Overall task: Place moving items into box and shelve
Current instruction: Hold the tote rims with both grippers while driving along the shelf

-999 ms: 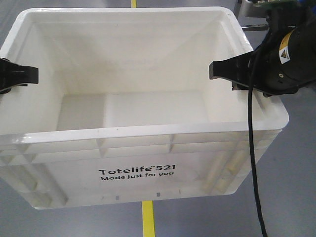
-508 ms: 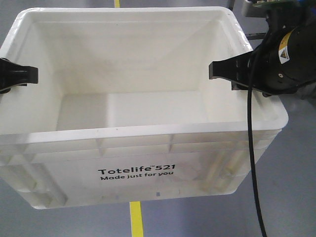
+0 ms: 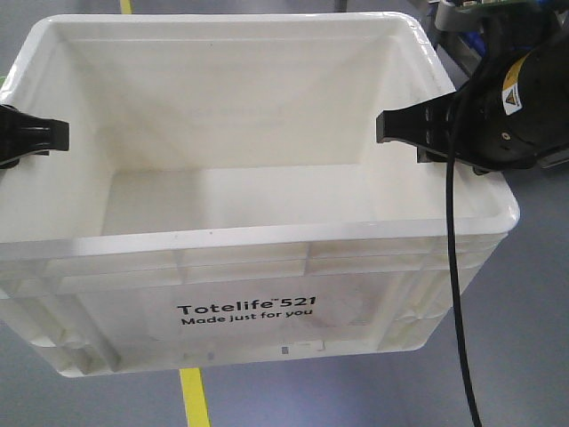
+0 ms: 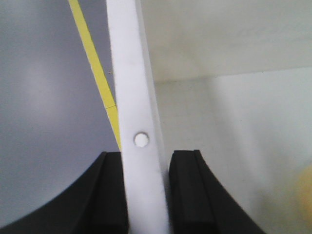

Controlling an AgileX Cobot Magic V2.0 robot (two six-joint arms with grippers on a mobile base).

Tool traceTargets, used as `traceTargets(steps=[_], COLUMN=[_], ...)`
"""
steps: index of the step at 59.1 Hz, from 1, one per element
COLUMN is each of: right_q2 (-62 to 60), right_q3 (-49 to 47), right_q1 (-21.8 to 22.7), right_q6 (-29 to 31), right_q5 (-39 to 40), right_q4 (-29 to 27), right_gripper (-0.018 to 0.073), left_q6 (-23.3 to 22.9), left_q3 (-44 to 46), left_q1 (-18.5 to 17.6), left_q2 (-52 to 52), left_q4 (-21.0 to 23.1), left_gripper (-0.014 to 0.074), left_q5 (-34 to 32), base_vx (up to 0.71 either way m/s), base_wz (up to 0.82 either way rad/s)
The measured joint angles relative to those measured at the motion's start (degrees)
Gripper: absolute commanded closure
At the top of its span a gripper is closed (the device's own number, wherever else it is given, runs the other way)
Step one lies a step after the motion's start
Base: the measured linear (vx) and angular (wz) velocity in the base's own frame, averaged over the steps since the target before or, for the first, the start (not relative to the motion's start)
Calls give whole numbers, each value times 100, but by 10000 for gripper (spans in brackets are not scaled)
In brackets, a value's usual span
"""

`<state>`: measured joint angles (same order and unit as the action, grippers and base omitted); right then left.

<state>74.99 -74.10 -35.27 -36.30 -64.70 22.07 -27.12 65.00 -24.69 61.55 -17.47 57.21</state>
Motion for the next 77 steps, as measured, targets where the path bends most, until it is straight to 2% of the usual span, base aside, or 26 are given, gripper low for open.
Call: traceTargets(steps=[37,77], right_q2=[0,0], right_q3=[0,0], right_q1=[0,0], right_q6=[0,0], right_q5=[4,-2], right_q4=[0,0], right_gripper=[449,449], left_q6=[0,0], left_q3=[0,0], left_q1=[0,0], left_q2=[0,0], left_q4=[0,5], left_gripper=[428,428], left_q5=[0,0], base_vx=[26,18], base_wz=[-43,-59])
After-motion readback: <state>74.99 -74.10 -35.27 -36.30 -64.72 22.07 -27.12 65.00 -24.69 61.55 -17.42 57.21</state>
